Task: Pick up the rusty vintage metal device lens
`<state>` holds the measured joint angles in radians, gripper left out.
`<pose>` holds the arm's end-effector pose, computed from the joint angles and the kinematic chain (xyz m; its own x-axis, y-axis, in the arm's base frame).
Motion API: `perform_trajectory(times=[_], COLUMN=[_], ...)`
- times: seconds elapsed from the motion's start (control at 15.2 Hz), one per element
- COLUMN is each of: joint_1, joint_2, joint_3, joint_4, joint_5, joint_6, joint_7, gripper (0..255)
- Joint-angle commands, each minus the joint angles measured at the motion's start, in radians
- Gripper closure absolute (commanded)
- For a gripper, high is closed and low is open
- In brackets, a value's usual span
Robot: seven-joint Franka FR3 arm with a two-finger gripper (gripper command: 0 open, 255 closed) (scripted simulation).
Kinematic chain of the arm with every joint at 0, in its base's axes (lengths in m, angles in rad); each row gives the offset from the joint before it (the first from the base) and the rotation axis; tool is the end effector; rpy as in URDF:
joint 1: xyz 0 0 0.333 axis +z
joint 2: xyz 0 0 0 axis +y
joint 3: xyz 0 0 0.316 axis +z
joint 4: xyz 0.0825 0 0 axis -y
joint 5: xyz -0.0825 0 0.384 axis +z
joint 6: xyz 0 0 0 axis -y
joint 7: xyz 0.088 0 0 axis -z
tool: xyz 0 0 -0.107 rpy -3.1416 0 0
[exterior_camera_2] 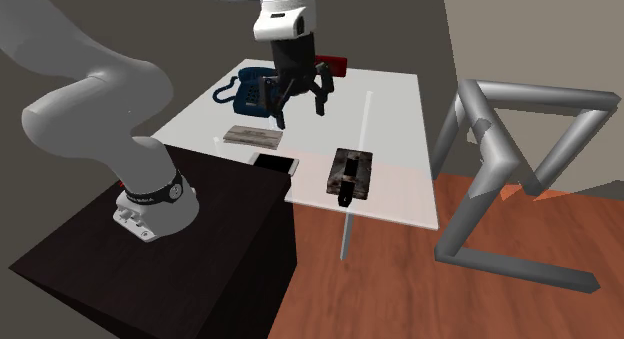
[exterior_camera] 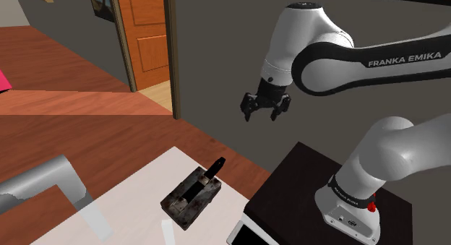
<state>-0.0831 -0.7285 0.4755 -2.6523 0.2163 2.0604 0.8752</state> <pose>0.3224 0.1442 0.4462 0.7737 -0.6164 0.1462 -0.6227 -0.7824 -0.0031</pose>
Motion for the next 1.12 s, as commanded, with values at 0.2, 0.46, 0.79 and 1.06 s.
perform_trajectory(times=[0.2, 0.46, 0.79, 1.06], joint_1=[-0.079, -0.203, -0.509, -0.422], joint_2=[0.155, 0.321, 0.628, 1.032], joint_3=[0.189, 0.363, 0.673, 0.561], joint_4=[-0.002, 0.028, 0.112, 0.247], joint_5=[0.009, -0.057, -0.391, -0.919], joint_6=[0.157, 0.28, 0.388, 0.295], joint_7=[0.263, 0.502, 0.96, 1.481], gripper=[0, 0, 0, 0])
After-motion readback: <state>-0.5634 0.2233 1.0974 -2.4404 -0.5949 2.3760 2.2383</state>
